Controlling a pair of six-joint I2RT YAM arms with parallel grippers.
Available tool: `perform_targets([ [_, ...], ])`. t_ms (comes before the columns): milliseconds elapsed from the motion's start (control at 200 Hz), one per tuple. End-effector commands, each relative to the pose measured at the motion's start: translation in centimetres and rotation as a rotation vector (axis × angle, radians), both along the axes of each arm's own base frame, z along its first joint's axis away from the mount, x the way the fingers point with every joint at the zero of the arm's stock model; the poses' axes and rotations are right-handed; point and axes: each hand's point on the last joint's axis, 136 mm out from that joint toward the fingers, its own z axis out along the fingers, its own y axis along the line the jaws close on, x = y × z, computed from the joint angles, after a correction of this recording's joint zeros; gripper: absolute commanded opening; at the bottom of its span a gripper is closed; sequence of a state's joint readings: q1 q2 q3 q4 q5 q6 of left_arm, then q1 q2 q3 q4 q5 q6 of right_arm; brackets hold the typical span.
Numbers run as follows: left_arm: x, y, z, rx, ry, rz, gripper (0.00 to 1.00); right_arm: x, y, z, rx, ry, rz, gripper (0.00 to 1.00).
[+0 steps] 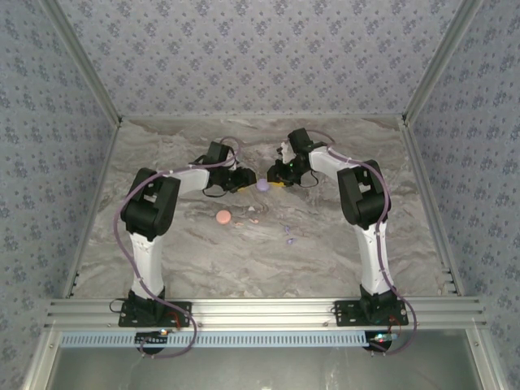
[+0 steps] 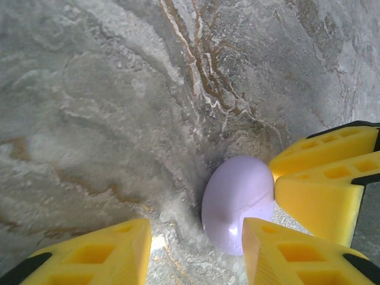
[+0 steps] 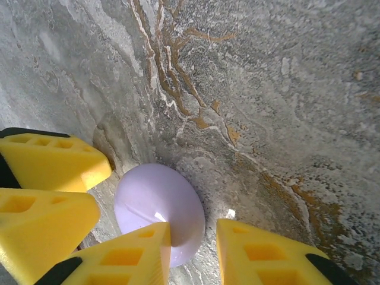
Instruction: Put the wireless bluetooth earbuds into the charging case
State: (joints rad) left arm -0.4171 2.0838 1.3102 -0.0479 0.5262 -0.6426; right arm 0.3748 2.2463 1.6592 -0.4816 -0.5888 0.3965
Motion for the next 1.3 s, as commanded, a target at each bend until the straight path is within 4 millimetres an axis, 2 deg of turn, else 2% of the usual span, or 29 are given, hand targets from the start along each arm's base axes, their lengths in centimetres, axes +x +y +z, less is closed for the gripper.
perform_targets([
  [0,0.5,-1.2,0.4,-0.043,0.003,-0.024,0.44,-0.3,-0.3,-1.1,-0.014,0.046,-0.005,0.26],
  [315,-0.2,-2.1,-0.8,-0.047,0.048,-0.038,0.43,-0.4,-0.4,-1.3,-0.012,0.049,-0.006,0.26],
  [600,-0.6,-3.0,-1.0,-0.062,0.070,-0.054,0.40,-0.6,-0.3,-1.4,-0.011,0.055,-0.006,0.26],
  [815,-0.6,-3.4,-0.8,-0.094,0.086,-0.052,0.40,-0.6,-0.2,-1.4,0.008,0.061,-0.008,0.26],
  [1054,-0.9,-3.0,-1.1,-0.036,0.100,-0.058,0.40,-0.6,-0.1,-1.3,0.026,0.064,-0.005,0.26],
  [1294,-0.9,-3.5,-0.3,-0.046,0.092,-0.065,0.37,-0.8,-0.1,-1.5,0.033,0.073,-0.003,0.26],
])
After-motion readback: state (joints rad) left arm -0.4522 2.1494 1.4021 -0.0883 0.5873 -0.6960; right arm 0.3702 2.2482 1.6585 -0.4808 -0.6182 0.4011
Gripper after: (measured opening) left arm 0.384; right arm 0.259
